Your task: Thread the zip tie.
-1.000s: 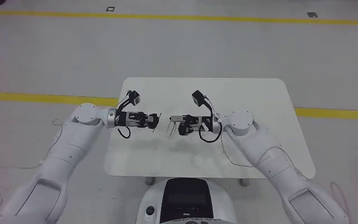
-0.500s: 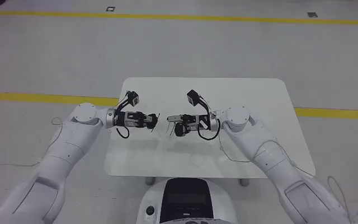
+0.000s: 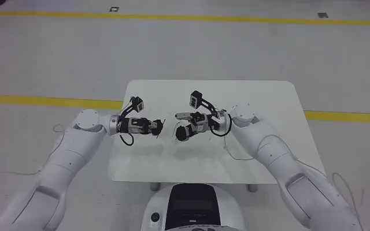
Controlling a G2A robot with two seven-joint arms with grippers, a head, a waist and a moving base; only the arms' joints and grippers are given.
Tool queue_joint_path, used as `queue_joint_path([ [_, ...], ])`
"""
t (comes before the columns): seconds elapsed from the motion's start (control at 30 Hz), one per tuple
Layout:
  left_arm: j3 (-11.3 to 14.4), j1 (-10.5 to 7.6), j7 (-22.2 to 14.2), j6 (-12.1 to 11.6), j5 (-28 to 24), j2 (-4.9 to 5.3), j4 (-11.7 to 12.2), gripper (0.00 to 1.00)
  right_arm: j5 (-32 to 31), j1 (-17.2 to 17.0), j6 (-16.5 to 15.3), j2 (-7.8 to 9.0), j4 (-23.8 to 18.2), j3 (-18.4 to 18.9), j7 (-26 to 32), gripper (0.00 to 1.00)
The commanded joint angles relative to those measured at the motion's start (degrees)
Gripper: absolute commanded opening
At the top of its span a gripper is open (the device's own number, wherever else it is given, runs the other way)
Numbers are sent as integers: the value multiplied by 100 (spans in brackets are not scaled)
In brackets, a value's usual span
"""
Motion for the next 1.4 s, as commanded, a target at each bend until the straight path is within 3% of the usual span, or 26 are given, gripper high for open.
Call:
queue_joint_path([
  [0.0, 0, -1, 0, 0, -2, -1, 1, 0, -4, -2, 2, 1, -3, 1, -5, 100],
  [0.1, 0, -1, 0, 0, -2, -1, 1, 0, -37, -52, 22, 0, -74, -12, -97, 100],
  [0.27, 0, -1, 0, 0, -2, -1, 1, 0, 94, -116, 445, -42, -78, -67, -127, 100],
  [0.4, 0, -1, 0, 0, -2, -1, 1, 0, 198, -45, 588, -147, 59, -199, -221, 100],
  [1.37, 0, -1, 0, 0, -2, -1, 1, 0, 173, 6, 596, -186, 134, -249, -305, 100],
])
